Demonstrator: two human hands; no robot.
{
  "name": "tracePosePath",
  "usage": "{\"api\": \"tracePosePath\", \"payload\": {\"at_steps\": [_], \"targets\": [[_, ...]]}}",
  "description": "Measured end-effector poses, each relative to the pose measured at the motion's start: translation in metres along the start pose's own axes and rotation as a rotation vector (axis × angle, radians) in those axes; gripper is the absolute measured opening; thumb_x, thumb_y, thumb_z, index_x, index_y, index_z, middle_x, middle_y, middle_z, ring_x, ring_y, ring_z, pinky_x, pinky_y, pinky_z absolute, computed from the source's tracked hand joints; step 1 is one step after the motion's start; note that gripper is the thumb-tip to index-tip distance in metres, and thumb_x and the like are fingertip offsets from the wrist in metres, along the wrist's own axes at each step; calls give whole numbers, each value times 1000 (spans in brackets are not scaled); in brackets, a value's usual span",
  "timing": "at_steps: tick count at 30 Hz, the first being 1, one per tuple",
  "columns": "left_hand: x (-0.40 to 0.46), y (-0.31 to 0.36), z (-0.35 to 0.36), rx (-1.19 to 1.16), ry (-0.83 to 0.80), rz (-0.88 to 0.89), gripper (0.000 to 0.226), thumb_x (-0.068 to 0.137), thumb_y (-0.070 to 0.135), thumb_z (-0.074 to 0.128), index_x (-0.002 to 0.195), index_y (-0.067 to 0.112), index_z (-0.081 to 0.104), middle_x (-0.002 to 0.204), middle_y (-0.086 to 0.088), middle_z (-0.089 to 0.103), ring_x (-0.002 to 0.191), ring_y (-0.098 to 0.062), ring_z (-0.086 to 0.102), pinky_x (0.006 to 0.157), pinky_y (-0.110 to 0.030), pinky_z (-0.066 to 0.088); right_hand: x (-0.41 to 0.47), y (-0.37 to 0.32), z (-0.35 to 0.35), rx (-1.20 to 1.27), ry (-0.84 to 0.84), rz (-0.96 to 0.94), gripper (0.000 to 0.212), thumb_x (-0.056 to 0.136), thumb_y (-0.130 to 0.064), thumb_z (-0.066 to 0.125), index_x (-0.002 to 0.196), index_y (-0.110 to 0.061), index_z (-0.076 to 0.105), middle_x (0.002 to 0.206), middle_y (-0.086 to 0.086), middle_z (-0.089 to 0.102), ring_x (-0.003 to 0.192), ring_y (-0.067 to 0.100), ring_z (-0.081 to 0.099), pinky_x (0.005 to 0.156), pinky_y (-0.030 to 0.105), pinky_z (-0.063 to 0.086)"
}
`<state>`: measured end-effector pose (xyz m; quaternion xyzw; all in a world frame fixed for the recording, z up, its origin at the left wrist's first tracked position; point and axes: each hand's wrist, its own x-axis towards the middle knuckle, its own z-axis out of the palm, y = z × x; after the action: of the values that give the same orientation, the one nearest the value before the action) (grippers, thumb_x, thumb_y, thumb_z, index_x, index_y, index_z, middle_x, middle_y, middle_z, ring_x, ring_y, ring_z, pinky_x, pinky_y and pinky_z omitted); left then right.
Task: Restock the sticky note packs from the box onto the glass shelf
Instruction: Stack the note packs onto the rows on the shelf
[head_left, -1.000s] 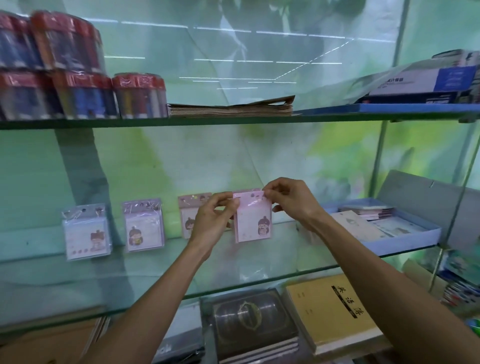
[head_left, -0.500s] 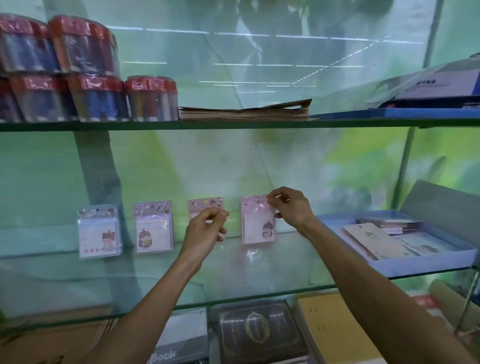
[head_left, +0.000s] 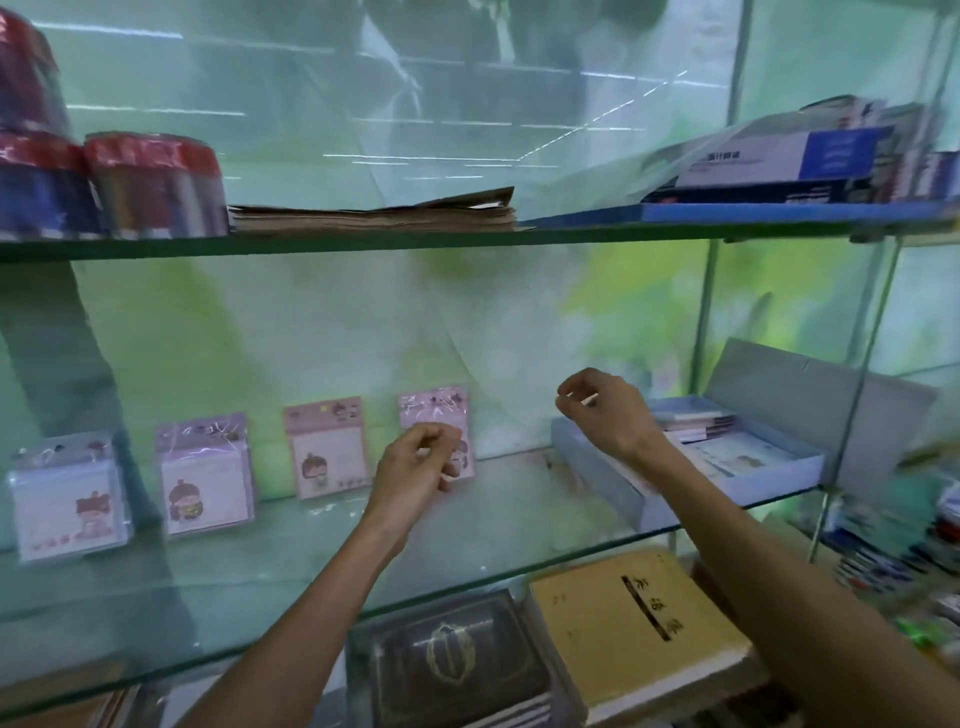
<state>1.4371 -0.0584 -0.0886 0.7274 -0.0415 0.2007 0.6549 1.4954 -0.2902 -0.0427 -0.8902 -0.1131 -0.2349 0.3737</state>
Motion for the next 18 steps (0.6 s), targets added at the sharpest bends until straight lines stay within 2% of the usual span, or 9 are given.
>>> {"api": "tracePosePath", "payload": {"at_steps": [2, 5, 7, 9, 14, 18], "targets": [[2, 0, 21, -38, -43, -1, 12, 96, 13, 57, 95, 9, 68, 85, -7, 66, 66, -18, 60, 60, -32, 52, -7, 21, -18, -106, -16, 28, 26, 87, -31, 66, 106, -13, 66, 105, 5, 68, 90, 19, 61, 75, 24, 40], [2, 3, 53, -65, -98, -15, 11, 96, 15, 58, 95, 10, 68, 88, -5, 65, 65, -17, 62, 60, -33, 53, -20, 51, -38, -293, -64, 105, 44, 80, -54, 64, 110, -22, 60, 116, 8, 61, 102, 27, 60, 84, 39, 50], [2, 6, 73, -83, -131, -22, 11, 96, 16, 58, 93, 12, 68, 89, -4, 65, 66, -18, 62, 61, -34, 53, -29, 62, -49, -374, -136, 183, 57, 72, -67, 63, 113, -27, 56, 124, 7, 56, 109, 30, 57, 88, 45, 50], [0, 7, 92, -100, -164, -18, 12, 96, 16, 58, 91, 13, 68, 89, -4, 65, 66, -18, 61, 60, -33, 53, -36, 67, -56, -411, -218, 226, 67, 66, -71, 62, 116, -27, 55, 126, 4, 54, 111, 29, 56, 91, 45, 48], [-2, 7, 124, -70, -219, -16, 13, 96, 22, 58, 92, 14, 68, 90, 1, 65, 64, -13, 61, 61, -31, 53, -45, 71, -56, -381, -241, 192, 66, 60, -63, 67, 116, -28, 58, 125, -2, 60, 107, 22, 59, 89, 42, 51], [3, 10, 133, -60, -208, 7, 12, 96, 17, 58, 95, 11, 68, 90, -1, 65, 65, -14, 61, 65, -36, 54, -44, 67, -61, -280, -176, 176, 48, 72, -48, 67, 115, -28, 61, 119, -4, 64, 105, 19, 60, 84, 34, 50]]}}
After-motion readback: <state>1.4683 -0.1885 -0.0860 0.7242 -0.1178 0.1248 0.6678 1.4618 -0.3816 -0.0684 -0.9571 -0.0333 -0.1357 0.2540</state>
